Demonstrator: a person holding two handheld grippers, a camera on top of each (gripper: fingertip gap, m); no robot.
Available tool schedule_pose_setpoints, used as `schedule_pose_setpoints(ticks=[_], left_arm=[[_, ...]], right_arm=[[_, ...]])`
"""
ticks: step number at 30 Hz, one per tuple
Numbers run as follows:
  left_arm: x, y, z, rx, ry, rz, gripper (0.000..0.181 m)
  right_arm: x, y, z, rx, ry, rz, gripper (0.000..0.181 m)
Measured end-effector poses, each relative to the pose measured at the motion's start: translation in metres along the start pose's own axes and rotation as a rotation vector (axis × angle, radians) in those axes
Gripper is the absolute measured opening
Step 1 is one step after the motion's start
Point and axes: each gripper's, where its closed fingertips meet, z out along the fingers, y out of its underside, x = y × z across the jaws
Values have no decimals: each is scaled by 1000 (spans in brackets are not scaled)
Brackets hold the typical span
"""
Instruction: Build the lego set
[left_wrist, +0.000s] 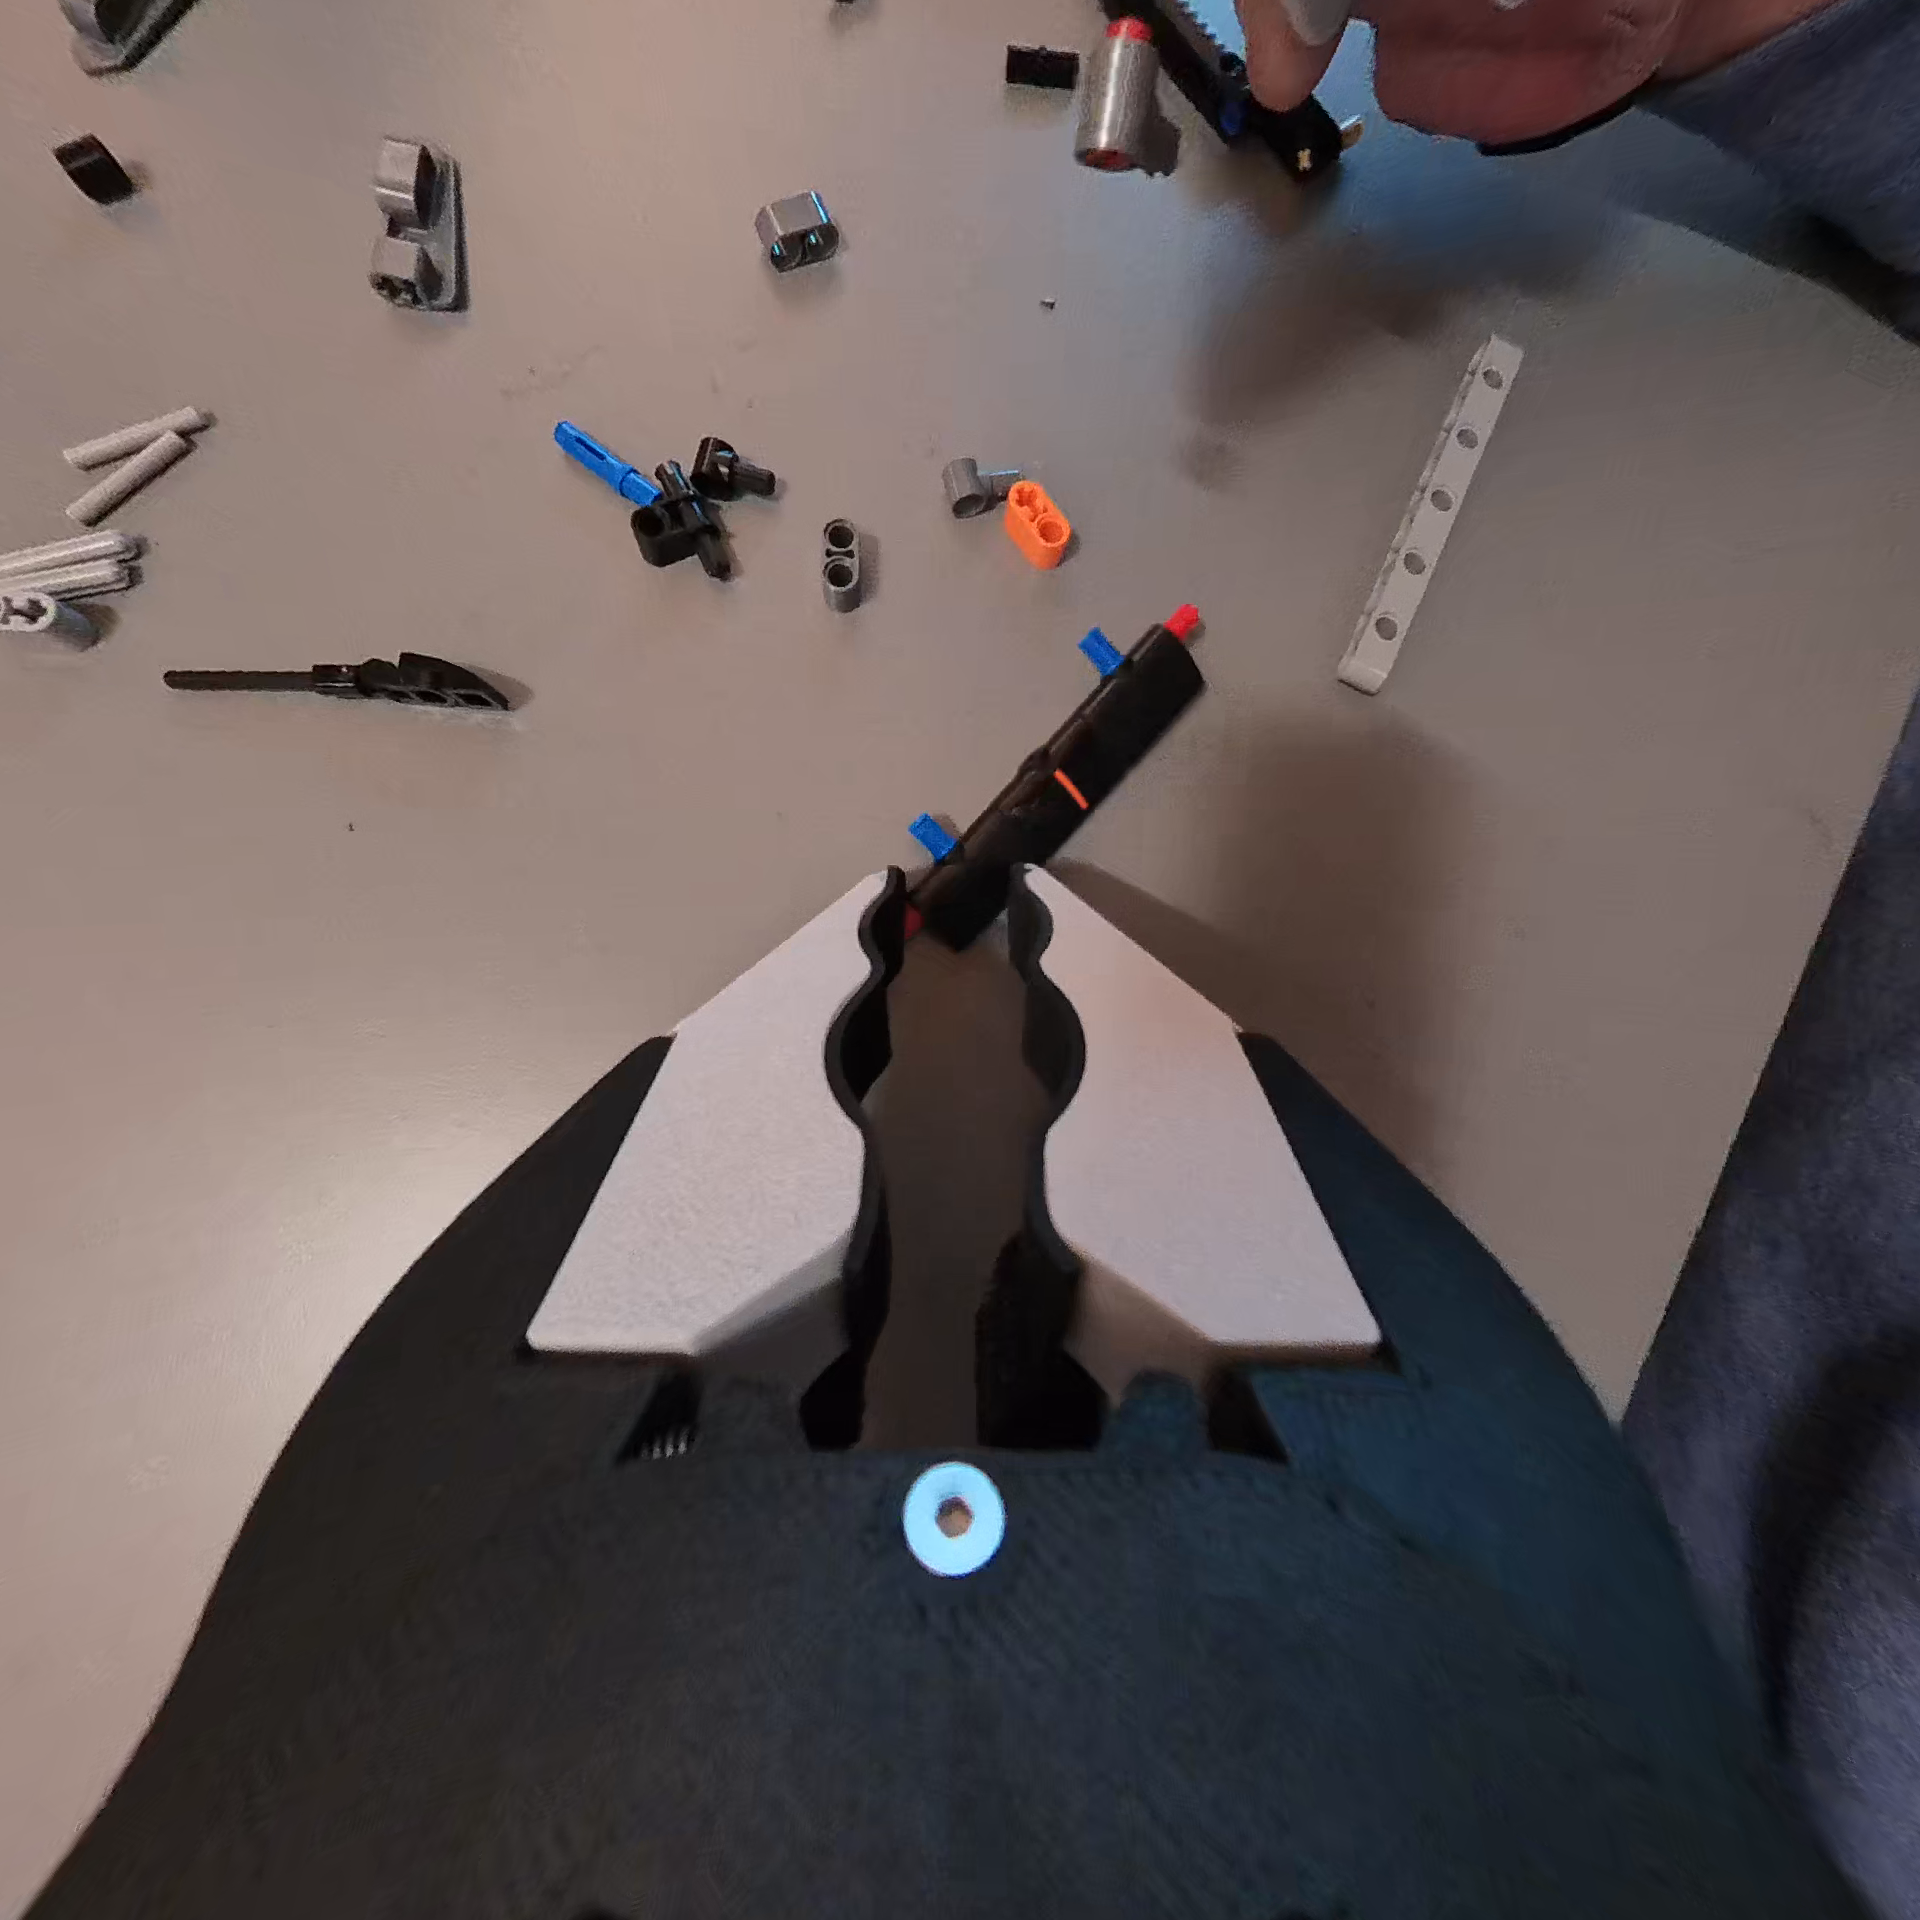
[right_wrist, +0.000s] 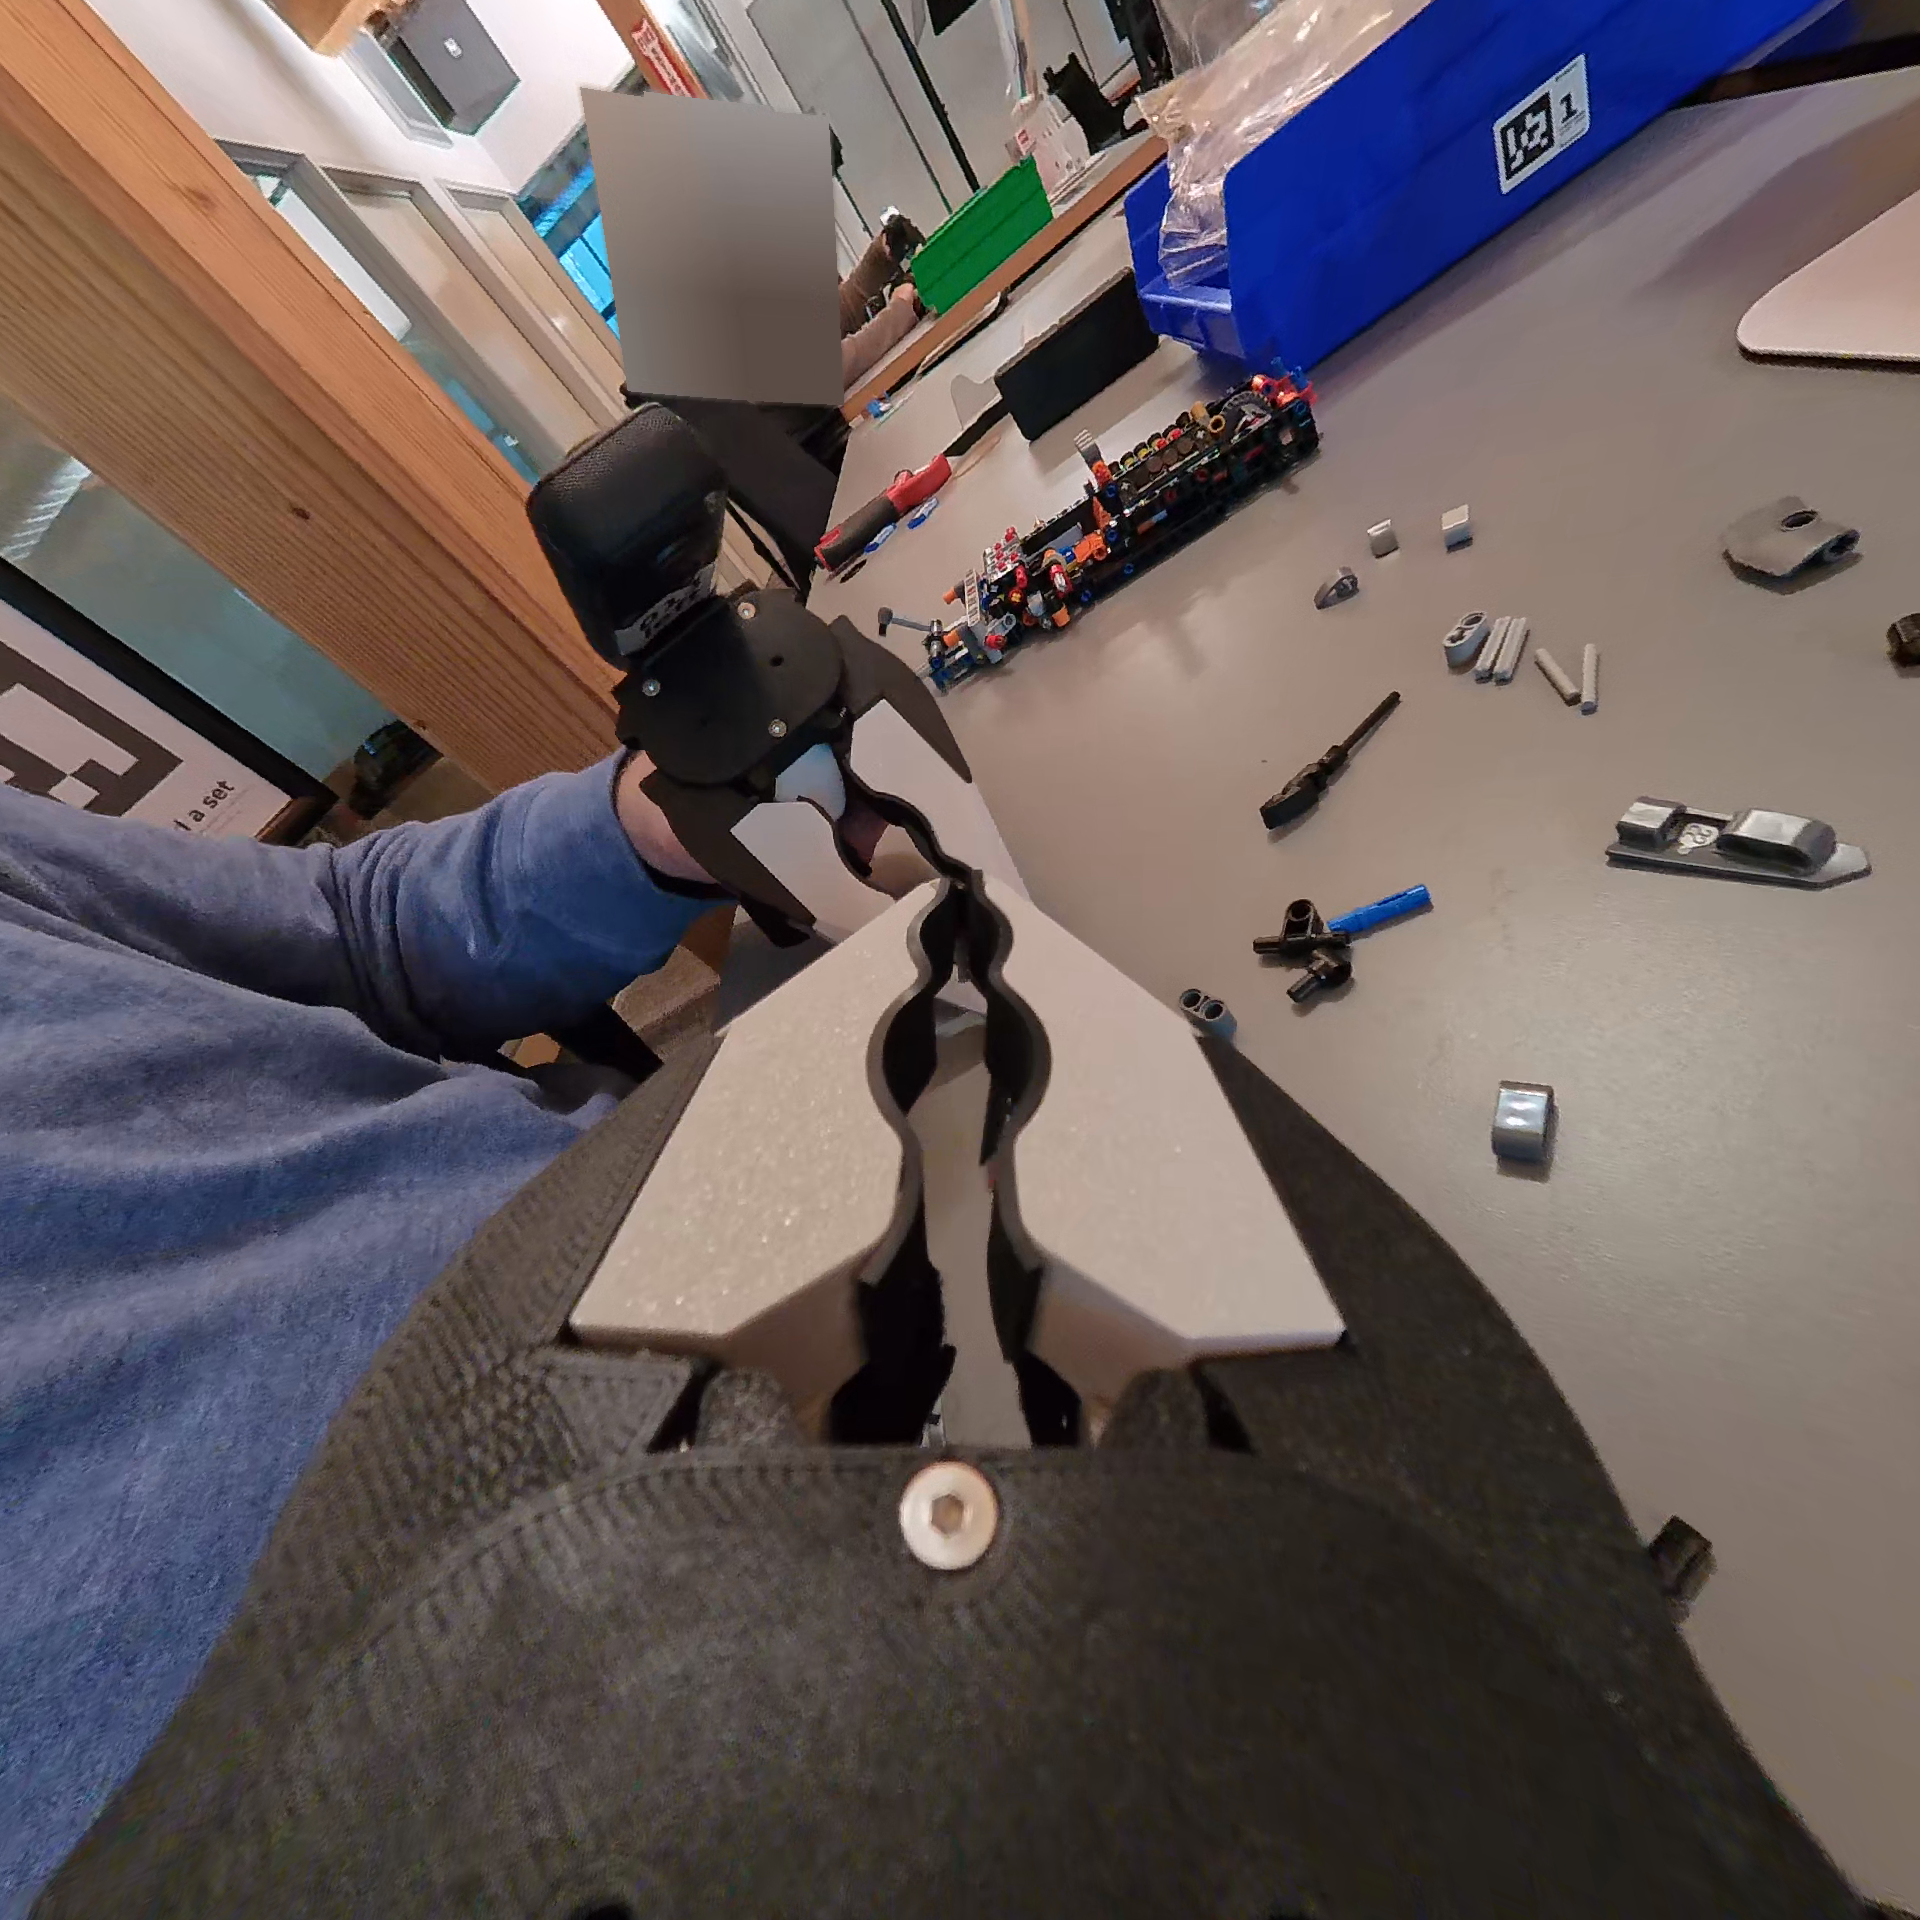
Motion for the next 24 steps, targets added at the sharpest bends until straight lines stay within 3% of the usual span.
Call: schedule_pose_setpoints(ticks=[14,24], left_arm=[[0,-3,-6,53,-332,93,7],[9,-3,-7,32,-489,139,6]], right_arm=[[-2,5,6,-24,18,-25,0],[-3,20,22,-99,99,-57,0]])
